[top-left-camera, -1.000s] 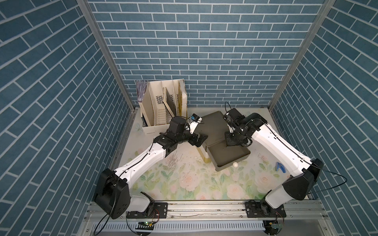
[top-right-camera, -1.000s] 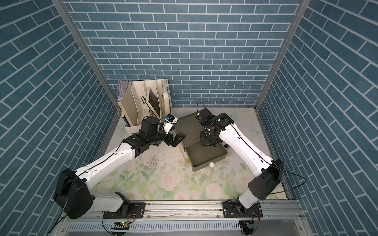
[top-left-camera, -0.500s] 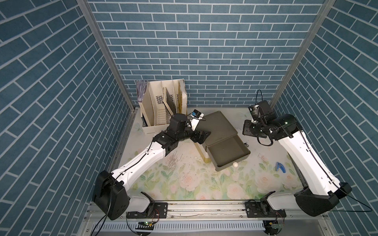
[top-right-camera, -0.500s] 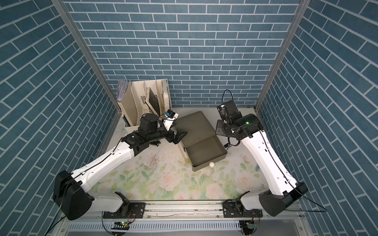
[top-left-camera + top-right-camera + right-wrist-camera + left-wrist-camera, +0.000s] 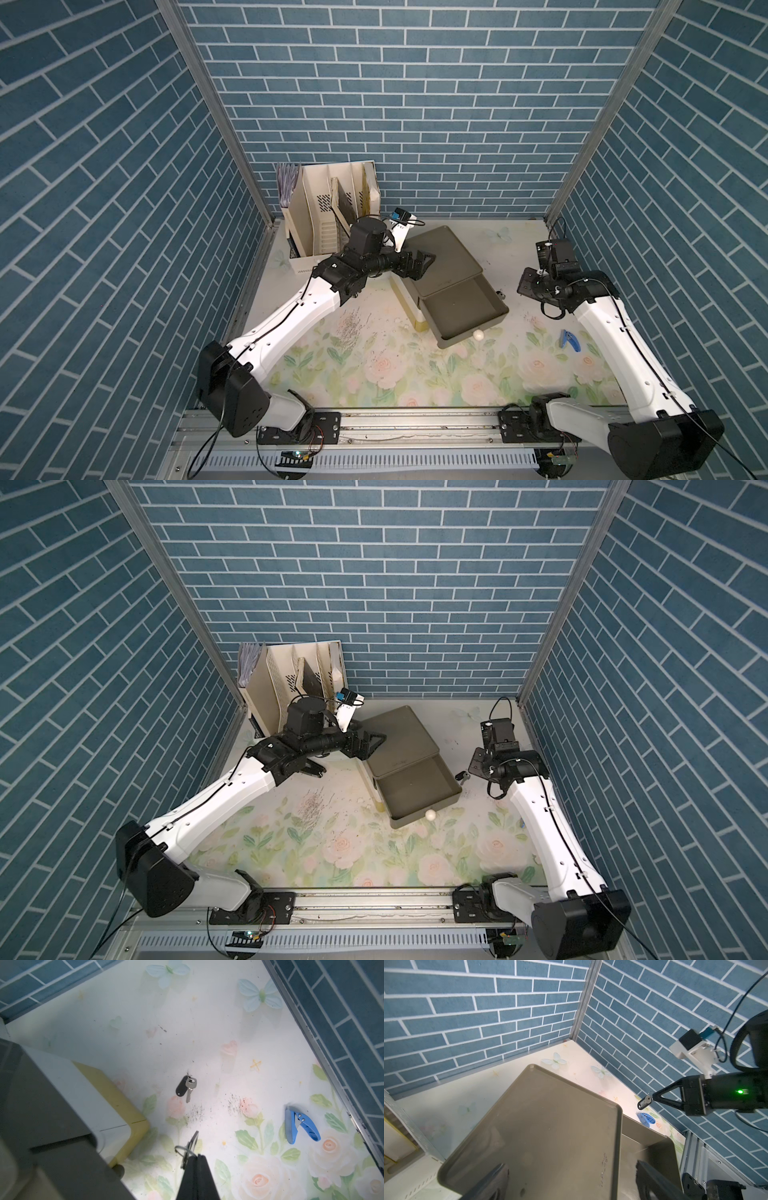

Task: Take the keys out of the drawer
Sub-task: Place the key at the center of the board.

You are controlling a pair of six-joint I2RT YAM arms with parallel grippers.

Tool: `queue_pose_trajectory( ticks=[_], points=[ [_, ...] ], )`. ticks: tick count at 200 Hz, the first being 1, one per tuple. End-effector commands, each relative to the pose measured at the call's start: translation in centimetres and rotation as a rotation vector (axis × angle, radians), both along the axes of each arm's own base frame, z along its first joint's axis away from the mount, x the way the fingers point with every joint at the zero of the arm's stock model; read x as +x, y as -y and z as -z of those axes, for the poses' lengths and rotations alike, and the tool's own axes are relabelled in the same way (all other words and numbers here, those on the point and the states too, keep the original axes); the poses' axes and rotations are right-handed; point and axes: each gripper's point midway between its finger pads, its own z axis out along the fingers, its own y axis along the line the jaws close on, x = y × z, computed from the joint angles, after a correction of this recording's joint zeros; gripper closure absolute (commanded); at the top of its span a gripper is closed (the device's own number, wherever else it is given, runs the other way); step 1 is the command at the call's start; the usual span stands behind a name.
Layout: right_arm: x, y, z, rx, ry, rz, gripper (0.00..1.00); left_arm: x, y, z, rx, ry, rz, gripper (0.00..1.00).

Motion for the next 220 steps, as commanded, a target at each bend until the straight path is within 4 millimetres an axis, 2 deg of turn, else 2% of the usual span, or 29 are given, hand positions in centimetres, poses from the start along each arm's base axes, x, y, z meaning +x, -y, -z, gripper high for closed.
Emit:
queue_pose_trajectory(
  ticks=[1,24,72,103,129,175,183,220],
  points=[
    [1.5,-0.8,0.4,0.059,0.071,-0.091,1.00,-0.8,0.8,1.1,-0.014,-0.054,0.019,0.00],
    [0.9,-1.2,2.1,0.090,0.057,-0.103,1.00,-1.0,1.4,1.0,-0.009,-0.054,0.043,0.00],
    [-0.5,-0.8,5.0,0.098,0.023,-0.089,1.00,0.0,2.4,1.1,-0.008,-0.028,0.050,0.00],
    [-1.5,-0.7,6.9,0.104,-0.007,-0.088,1.00,0.4,2.2,2.0,0.021,-0.022,0.032,0.00],
    [-2.0,-0.5,8.3,0.110,-0.030,-0.082,1.00,0.6,2.6,1.7,0.008,-0.021,0.037,0.00],
    [-1.0,0.1,11.0,0.122,-0.057,-0.066,1.00,1.1,2.7,1.9,0.034,-0.013,0.029,0.00],
    [-0.8,-0.3,11.4,0.150,-0.064,-0.080,1.00,1.1,2.7,2.0,0.035,-0.012,0.030,0.00],
    [0.9,-0.1,12.4,0.163,-0.069,-0.078,1.00,1.4,2.8,2.2,0.041,-0.011,0.028,0.00]
  ],
)
